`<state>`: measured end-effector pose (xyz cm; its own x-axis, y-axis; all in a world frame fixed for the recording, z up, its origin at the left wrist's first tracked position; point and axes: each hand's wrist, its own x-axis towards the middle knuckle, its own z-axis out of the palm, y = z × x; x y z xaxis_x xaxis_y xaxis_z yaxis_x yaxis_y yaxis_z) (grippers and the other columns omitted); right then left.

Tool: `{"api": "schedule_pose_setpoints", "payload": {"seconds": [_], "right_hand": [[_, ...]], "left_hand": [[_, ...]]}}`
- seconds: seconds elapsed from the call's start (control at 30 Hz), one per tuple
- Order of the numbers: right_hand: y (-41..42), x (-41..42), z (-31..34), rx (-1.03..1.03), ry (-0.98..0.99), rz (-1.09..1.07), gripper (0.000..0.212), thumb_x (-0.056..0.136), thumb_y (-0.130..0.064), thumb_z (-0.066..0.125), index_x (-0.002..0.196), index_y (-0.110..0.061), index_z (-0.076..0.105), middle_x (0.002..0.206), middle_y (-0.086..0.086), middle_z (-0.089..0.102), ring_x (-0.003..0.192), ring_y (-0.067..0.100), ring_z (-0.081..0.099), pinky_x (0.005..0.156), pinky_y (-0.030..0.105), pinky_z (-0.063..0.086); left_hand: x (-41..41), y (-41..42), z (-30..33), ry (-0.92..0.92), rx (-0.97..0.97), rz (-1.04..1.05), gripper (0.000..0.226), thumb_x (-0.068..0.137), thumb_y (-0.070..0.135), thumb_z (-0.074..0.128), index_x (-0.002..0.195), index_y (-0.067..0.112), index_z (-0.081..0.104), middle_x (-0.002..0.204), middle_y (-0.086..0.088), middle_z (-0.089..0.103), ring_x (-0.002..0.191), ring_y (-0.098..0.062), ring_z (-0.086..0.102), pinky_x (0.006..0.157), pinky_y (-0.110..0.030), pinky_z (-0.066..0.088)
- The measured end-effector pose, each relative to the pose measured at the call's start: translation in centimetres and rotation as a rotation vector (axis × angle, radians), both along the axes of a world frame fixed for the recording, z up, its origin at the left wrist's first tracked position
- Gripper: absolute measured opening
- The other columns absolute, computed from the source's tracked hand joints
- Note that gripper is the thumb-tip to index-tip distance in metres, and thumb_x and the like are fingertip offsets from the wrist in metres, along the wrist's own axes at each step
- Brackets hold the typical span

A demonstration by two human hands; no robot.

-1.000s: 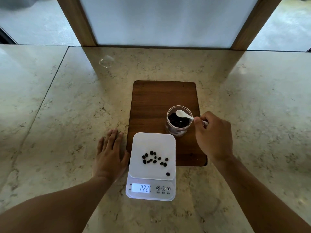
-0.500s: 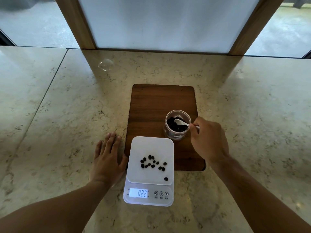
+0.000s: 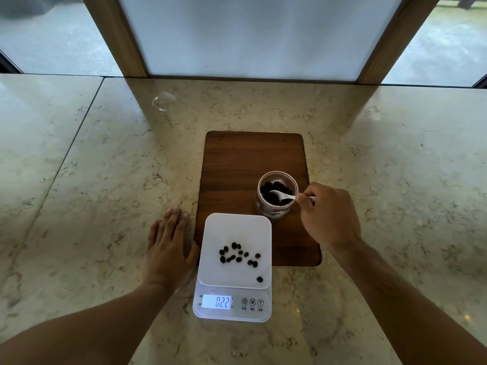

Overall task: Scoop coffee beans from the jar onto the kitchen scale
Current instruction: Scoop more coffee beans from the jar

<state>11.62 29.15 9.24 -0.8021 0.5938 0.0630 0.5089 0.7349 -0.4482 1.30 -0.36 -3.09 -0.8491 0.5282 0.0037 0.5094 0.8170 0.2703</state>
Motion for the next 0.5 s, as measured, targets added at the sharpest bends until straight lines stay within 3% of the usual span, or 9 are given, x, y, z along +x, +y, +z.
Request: {"api": "schedule_pose_setpoints", "payload": {"seconds": [0.2,0.33,0.5], "right_hand": [[0.1,0.3,0.4,0.034,0.03,-0.022,0.017,0.091,-0.025,0.066,0.078,-0.015,0.068,0.058,-0.006,0.055,0.05,0.013,0.052,0.047,0.019,0.032],[-0.4,-0.1,0.3,-0.006,-0.038,-0.048,0.019,0.092,-0.028,0.061,0.08,-0.015,0.069,0.066,0.0,0.066,0.058,0.016,0.06,0.054,0.029,0.049],[-0.4,-1.0,0.2,-0.136,-0.062,-0.114,0.026,0.088,-0.024,0.061,0.064,-0.017,0.066,0.054,0.0,0.061,0.047,0.013,0.057,0.043,0.021,0.035]], "left_hand": [[0.1,0.0,0.1,0.007,-0.009,0.0,0.071,0.09,0.048,0.03,0.151,0.013,0.03,0.161,-0.009,0.025,0.151,-0.019,0.008,0.123,-0.044,0.007],[0.1,0.0,-0.1,0.004,-0.012,0.0,0.071,0.09,0.049,0.029,0.151,0.013,0.03,0.162,-0.008,0.024,0.151,-0.019,0.008,0.123,-0.045,0.007],[0.0,0.0,-0.2,0.006,-0.008,-0.004,0.07,0.09,0.048,0.03,0.151,0.013,0.031,0.161,-0.009,0.026,0.151,-0.02,0.01,0.122,-0.046,0.009]]}}
